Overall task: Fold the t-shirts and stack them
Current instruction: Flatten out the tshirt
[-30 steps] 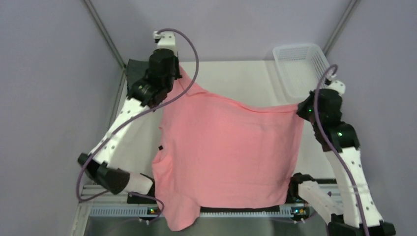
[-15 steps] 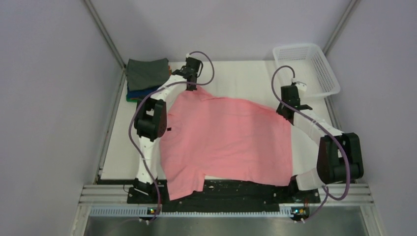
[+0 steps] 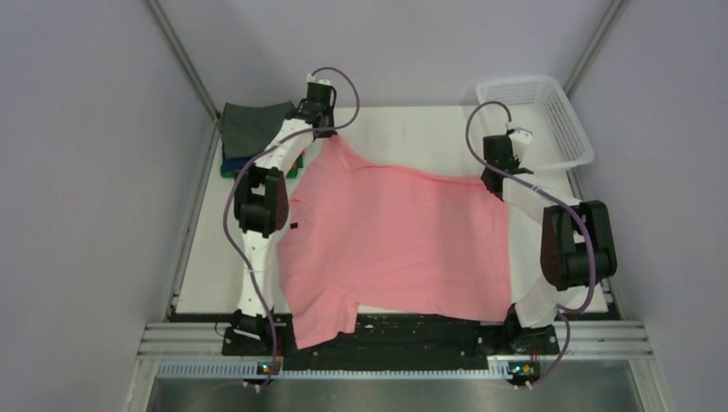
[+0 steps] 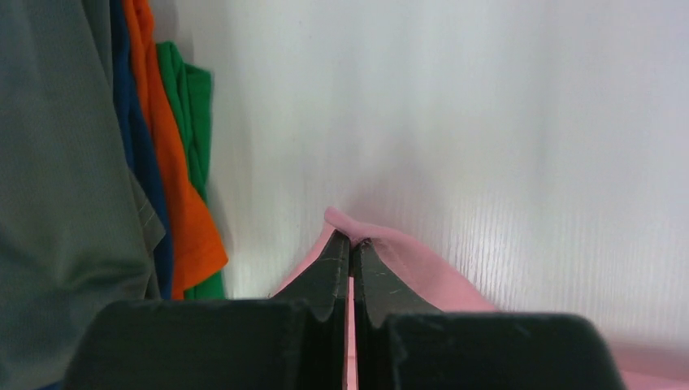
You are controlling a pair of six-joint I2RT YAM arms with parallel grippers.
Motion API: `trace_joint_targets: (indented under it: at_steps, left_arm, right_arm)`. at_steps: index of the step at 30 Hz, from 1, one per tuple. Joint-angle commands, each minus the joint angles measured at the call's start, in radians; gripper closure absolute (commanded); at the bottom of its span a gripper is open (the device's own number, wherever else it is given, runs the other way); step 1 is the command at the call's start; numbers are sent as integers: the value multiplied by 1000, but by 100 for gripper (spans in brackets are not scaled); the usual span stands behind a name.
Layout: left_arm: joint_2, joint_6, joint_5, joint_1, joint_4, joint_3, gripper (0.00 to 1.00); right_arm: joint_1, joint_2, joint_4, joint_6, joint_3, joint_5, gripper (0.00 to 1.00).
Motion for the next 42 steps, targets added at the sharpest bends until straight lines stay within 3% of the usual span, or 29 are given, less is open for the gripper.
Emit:
trace_joint_targets:
  at_steps: [1, 3, 4, 6, 8, 9, 13, 15, 16, 26, 35, 42]
  left_arm:
    - [76, -35, 93, 16, 36, 100, 100]
    - [98, -37, 124, 18, 42, 123, 100]
    - [109, -39, 134, 19, 42, 135, 90]
    - [123, -41, 134, 19, 36, 163, 54]
    - [127, -51, 125, 20, 22, 189, 12]
    - [124, -56, 129, 20, 17, 200, 2]
    - [74, -104, 163, 20, -10, 190, 1]
    - [29, -138, 195, 20, -22, 143, 1]
    - [-4, -158, 205, 20, -25, 103, 1]
    - [-230, -404, 387, 17, 128, -378, 3]
    - [-145, -452, 415, 4, 102, -331, 35]
    - [-67, -446, 431, -2, 62, -273, 43]
  right_arm:
    - [-5, 53, 30, 7, 96, 94, 95]
    - [-5, 69, 25, 12, 116, 97, 84]
    - [-5, 75, 25, 13, 123, 94, 77]
    - [-6, 74, 23, 9, 129, 79, 66]
    - [-5, 56, 19, 7, 130, 60, 56]
    - [-5, 43, 15, 5, 128, 49, 51]
    - [-4, -29, 9, 1, 96, -45, 29]
    - [-3, -72, 9, 3, 69, -118, 6]
    - [2, -95, 9, 9, 53, -152, 2]
    - [136, -210, 29, 21, -131, -319, 1]
    - [139, -179, 58, 52, -195, -308, 1]
    - [139, -125, 51, 62, -200, -288, 1]
